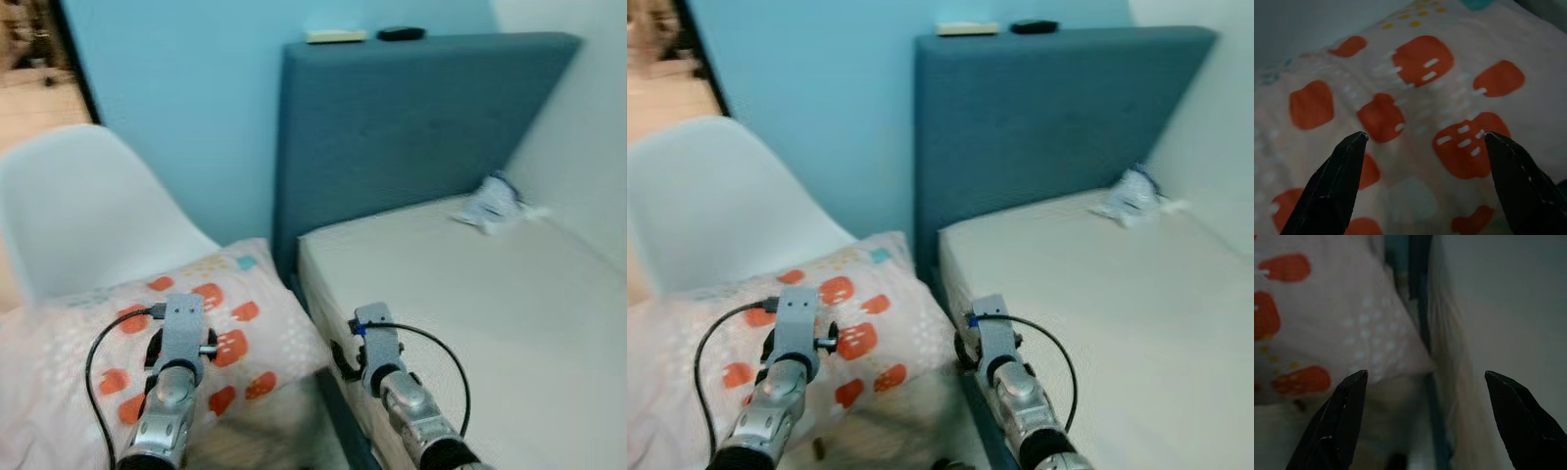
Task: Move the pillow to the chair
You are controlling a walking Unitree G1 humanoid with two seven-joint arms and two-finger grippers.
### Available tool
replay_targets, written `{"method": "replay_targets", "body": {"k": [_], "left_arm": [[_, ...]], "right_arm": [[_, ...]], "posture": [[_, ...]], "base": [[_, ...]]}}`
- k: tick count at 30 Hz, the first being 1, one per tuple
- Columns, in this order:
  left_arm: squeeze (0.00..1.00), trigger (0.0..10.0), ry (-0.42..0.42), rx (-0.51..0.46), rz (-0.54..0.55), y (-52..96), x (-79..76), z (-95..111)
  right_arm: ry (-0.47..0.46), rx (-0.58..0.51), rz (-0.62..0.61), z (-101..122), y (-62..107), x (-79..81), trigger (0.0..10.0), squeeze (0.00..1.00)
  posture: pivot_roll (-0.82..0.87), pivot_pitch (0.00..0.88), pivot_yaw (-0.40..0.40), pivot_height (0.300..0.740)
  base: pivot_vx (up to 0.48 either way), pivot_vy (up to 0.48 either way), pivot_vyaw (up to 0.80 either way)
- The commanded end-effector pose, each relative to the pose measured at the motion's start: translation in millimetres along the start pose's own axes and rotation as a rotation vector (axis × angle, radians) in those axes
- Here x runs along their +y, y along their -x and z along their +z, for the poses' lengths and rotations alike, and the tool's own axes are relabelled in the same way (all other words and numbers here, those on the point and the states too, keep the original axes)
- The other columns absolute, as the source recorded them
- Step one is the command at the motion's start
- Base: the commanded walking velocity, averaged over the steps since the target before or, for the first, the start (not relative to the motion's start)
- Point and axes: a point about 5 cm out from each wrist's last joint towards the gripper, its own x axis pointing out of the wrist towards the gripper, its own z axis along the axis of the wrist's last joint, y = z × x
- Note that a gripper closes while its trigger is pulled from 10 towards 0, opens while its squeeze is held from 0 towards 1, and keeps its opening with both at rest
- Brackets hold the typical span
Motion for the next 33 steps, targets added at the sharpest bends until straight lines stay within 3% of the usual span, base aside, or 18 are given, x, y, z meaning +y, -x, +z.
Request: {"method": "replay_targets", "body": {"k": [1, 33], "left_arm": [[0.0, 10.0, -0.015, 0.017, 0.012, 2.2, 1.5, -5.8], [0.0, 10.0, -0.051, 0.016, -0.021, 0.8, 6.8, -6.7]], "right_arm": [[-0.022, 0.029, -0.013, -5.8, 1.6, -3.3, 10.0, 0.0], [-0.069, 0.038, -0.076, -10.1, 4.5, -10.2, 10.0, 0.0]], "posture": [[0.02, 0.132, -0.058, 0.74], [0.01, 0.12, -0.035, 0.74]], "base": [[0.0, 0.0, -0.8], [0.0, 0.0, -0.8]]}}
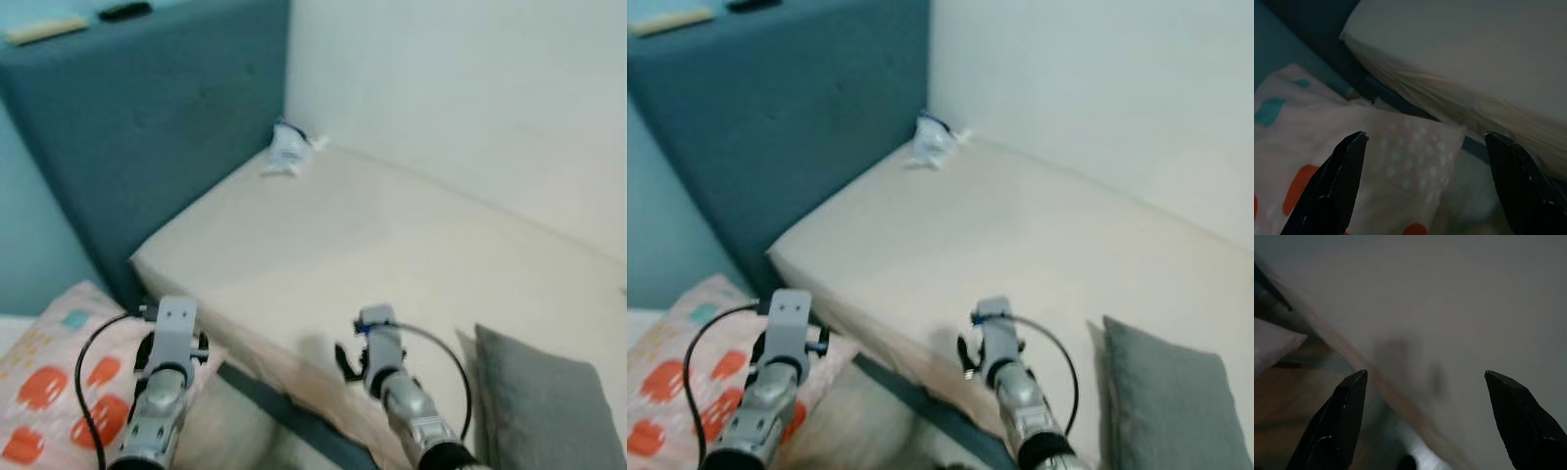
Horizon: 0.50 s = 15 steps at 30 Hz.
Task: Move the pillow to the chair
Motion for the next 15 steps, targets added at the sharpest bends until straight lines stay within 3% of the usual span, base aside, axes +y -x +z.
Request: {"method": "replay_targets", "body": {"k": [1, 15], "left_arm": [[0.0, 10.0, -0.011, 0.016, -0.019, 0.1, -2.1, -4.4], [0.0, 10.0, -0.005, 0.006, -0.066, -0.7, -7.9, -0.8]], "right_arm": [[-0.011, 0.027, -0.024, -7.7, 3.1, -6.2, 10.0, 0.0], [-0.03, 0.032, -0.038, -10.4, 4.5, -7.3, 10.0, 0.0]], "posture": [[0.0, 0.118, -0.033, 0.74], [0.0, 0.109, -0.018, 0.74]], "base": [[0.0, 0.0, -0.8], [0.0, 0.0, -0.8]]}}
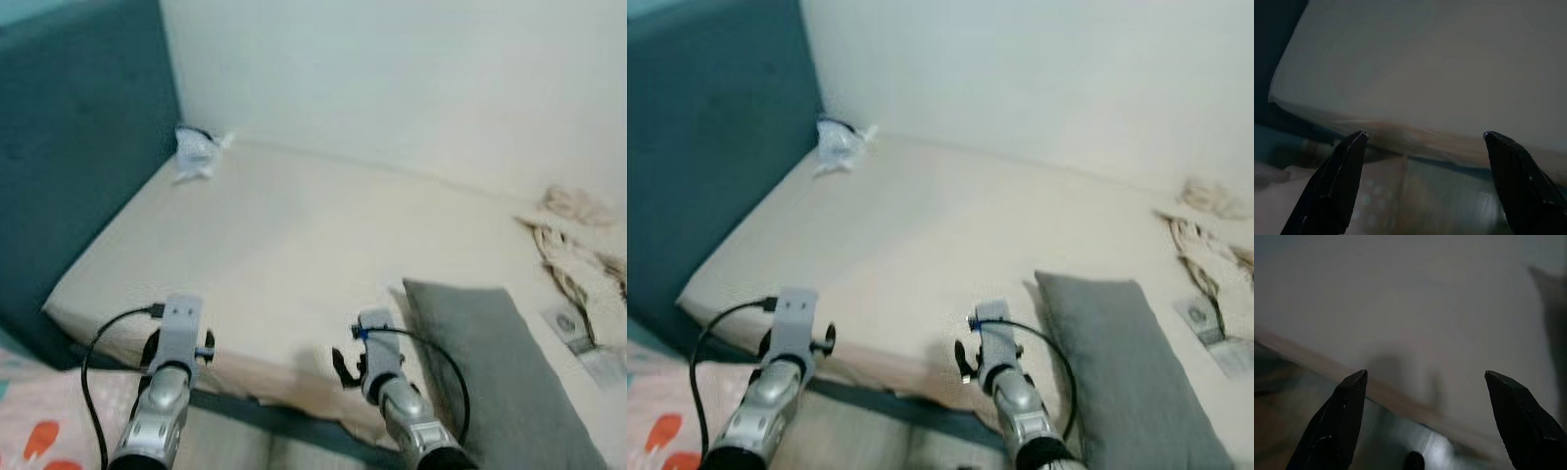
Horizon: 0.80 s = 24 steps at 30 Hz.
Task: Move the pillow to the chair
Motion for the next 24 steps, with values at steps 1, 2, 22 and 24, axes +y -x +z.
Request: {"method": "replay_targets", "body": {"k": [1, 2, 22, 24], "left_arm": [[0.0, 10.0, -0.005, 0.014, -0.02, -1.0, -2.0, -3.1], [0.0, 10.0, -0.005, 0.014, -0.02, -1.1, -2.0, -3.2], [0.0, 10.0, 0.012, 0.018, -0.036, -1.8, -2.8, -2.6], [0.0, 10.0, 0.014, 0.019, -0.035, -0.9, -2.8, -3.3]], "right_arm": [[-0.018, 0.015, -0.026, -3.3, 1.4, -6.9, 10.0, 0.0], [-0.018, 0.015, -0.026, -3.4, 1.5, -7.0, 10.0, 0.0], [-0.026, 0.01, -0.019, -1.7, 0.8, -7.2, 10.0, 0.0], [-0.021, 0.011, -0.016, -1.6, 0.7, -6.4, 10.0, 0.0]], "posture": [[0.0, 0.11, -0.016, 0.74], [0.0, 0.11, -0.016, 0.74], [0.01, 0.103, -0.013, 0.74], [0.01, 0.106, -0.013, 0.74]], "base": [[0.0, 0.0, -0.8], [0.0, 0.0, -0.8], [0.0, 0.0, -0.76], [0.0, 0.0, 0.0]]}}
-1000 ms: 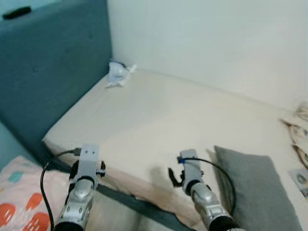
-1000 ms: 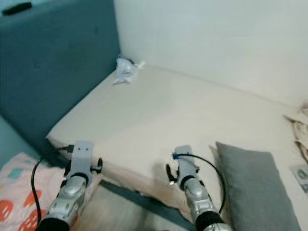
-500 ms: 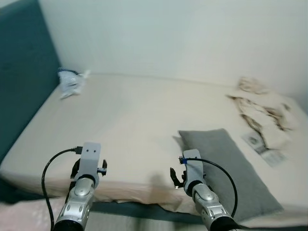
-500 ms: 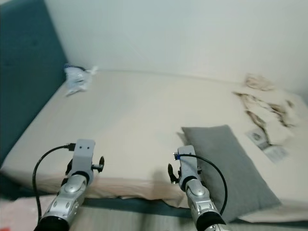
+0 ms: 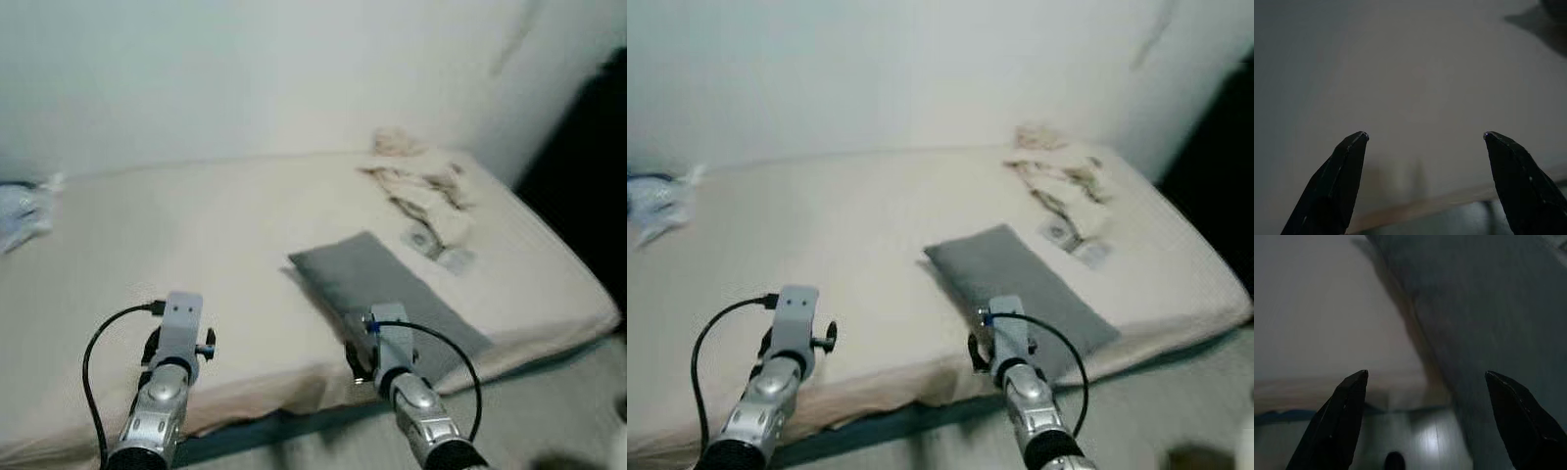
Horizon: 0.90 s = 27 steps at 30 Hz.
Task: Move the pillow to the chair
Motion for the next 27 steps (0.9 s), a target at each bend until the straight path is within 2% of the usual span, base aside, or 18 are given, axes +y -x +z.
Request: {"method": "replay_targets", "body": {"k": [1, 6, 9, 10, 11, 12, 14, 19, 21, 24, 27], "left_arm": [[0.0, 10.0, 0.003, 0.028, 0.004, 2.8, 1.5, -7], [0.0, 10.0, 0.045, 0.067, 0.035, 5.5, 7.4, -16], [0.0, 10.0, 0.037, 0.085, 0.03, 7.1, 7.6, -20], [0.0, 10.0, 0.013, 0.116, 0.013, 8.6, 6.3, -27], [0.0, 10.0, 0.013, 0.116, 0.013, 8.6, 6.3, -27], [0.0, 10.0, -0.003, 0.154, 0.0, 10.5, 5.2, -35], [0.0, 10.0, -0.027, 0.186, 0.01, 13.7, 6.4, -44], [0.0, 10.0, 0.054, 0.116, 0.047, 20.9, 5.2, -41], [0.0, 10.0, 0.085, 0.106, 0.059, 22.0, 5.4, -41], [0.0, 10.0, 0.086, 0.098, 0.077, 23.3, 6.6, -40], [0.0, 10.0, 0.068, 0.071, 0.059, 21.9, 5.4, -34]], "right_arm": [[-0.011, 0.01, 0.005, -3, 0.4, 2.6, 10.0, 0.0], [-0.011, -0.022, 0.013, -1, 1.1, 5.2, 10.0, 0.0], [0.01, -0.056, 0.077, 2, 2.1, 11.4, 10.0, 0.0], [0.114, -0.094, 0.198, 5, 4.0, 25.0, 10.0, 0.0], [0.114, -0.094, 0.198, 5, 4.0, 25.0, 10.0, 0.0], [0.199, -0.113, 0.309, 5, 6.6, 38.6, 10.0, 0.0], [0.292, -0.126, 0.422, 5, 9.4, 54.2, 10.0, 0.0], [0.214, -0.102, 0.319, 8, 2.5, 43.7, 10.0, 0.0], [0.213, -0.096, 0.312, 9, 1.5, 41.5, 10.0, 0.0], [0.231, -0.101, 0.288, 13, -0.5, 36.5, 10.0, 0.0], [0.188, -0.11, 0.171, 20, -4.1, 21.7, 10.0, 0.0]], "posture": [[0.01, 0.106, -0.011, 0.74], [0.01, 0.107, -0.015, 0.74], [0.01, 0.105, -0.026, 0.74], [0.01, 0.108, -0.035, 0.74], [0.01, 0.108, -0.035, 0.74], [0.0, 0.11, -0.044, 0.74], [0.0, 0.111, -0.051, 0.74], [0.02, 0.123, -0.138, 0.74], [0.02, 0.127, -0.149, 0.74], [0.02, 0.124, -0.149, 0.74], [0.02, 0.124, -0.112, 0.74]], "base": [[0.0, 0.0, 0.0], [0.0, 0.0, 0.0], [0.0, 0.0, 0.0], [0.0, 0.0, 0.0], [0.0, 0.0, 0.0], [0.0, 0.0, 0.0], [0.0, 0.0, 0.0], [0.0, 0.0, 0.0], [0.0, 0.0, 0.0], [0.0, 0.0, 0.0], [0.0, 0.0, 0.0]]}}
